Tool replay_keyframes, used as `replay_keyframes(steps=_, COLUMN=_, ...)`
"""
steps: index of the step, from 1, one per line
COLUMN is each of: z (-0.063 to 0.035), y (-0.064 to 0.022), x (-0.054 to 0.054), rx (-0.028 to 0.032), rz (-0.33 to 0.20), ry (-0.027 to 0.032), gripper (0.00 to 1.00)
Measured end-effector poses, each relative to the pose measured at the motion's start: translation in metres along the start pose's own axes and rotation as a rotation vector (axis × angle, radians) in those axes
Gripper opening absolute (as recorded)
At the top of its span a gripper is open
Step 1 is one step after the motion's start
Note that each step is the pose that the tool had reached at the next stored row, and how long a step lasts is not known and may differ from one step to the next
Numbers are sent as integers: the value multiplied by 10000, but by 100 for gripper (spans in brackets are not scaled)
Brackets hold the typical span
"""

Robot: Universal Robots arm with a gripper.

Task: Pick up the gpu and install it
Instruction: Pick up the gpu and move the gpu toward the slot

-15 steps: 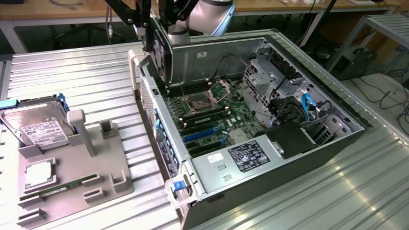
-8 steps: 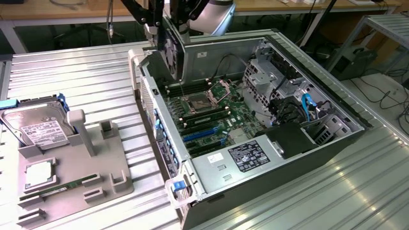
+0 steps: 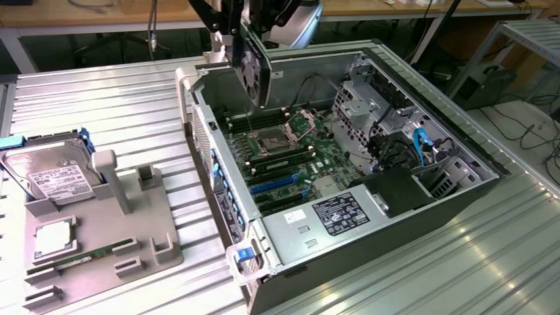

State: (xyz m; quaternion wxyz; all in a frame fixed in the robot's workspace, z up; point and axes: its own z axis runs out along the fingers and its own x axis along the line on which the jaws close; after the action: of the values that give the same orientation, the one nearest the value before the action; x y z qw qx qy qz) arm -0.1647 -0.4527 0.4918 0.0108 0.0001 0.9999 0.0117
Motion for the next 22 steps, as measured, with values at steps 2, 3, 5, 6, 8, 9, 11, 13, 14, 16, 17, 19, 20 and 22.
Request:
replay_keyframes(steps=2, z=0, y=0, x=-44, rx=1, rz=1, ry=1, gripper=27)
replay_keyframes(steps=3, z=1, y=0, x=-66, rx=1, rz=0, ry=1, gripper=27)
replay_keyframes(steps=5, z=2, y=0, x=-110, rx=1, rz=0, ry=0, gripper=27)
replay_keyframes(steps=6, z=3, y=0, x=-130, rx=1, rz=0, ry=0, gripper=27)
replay_keyframes(steps=8, z=4, y=0, x=-181, rx=1, rz=0, ry=0, gripper=27)
replay_keyframes(steps=9, z=4, y=0, x=-208, rx=0, rz=0, ry=0, gripper=27)
replay_keyframes(steps=11, z=6, y=0, x=-256, rx=0, rz=0, ry=0, gripper=27)
replay_keyframes(steps=13, z=6, y=0, x=-305, rx=1, rz=0, ry=0, gripper=27)
replay_keyframes(steps=14, z=7, y=0, x=-329, rx=1, rz=0, ry=0, gripper=27)
replay_keyframes(steps=16, z=8, y=0, x=-387, rx=1, rz=1, ry=0, gripper=27)
replay_keyframes(steps=17, z=8, y=0, x=-412, rx=1, rz=0, ry=1, gripper=27)
replay_keyframes(steps=19, z=10, y=0, x=-498, rx=1, rz=0, ry=0, gripper=27)
replay_keyframes(steps=20, z=11, y=0, x=-525, rx=1, rz=0, ry=1, gripper=27)
replay_keyframes(steps=22, z=12, y=0, x=-581, rx=0, rz=1, ry=1, gripper=27)
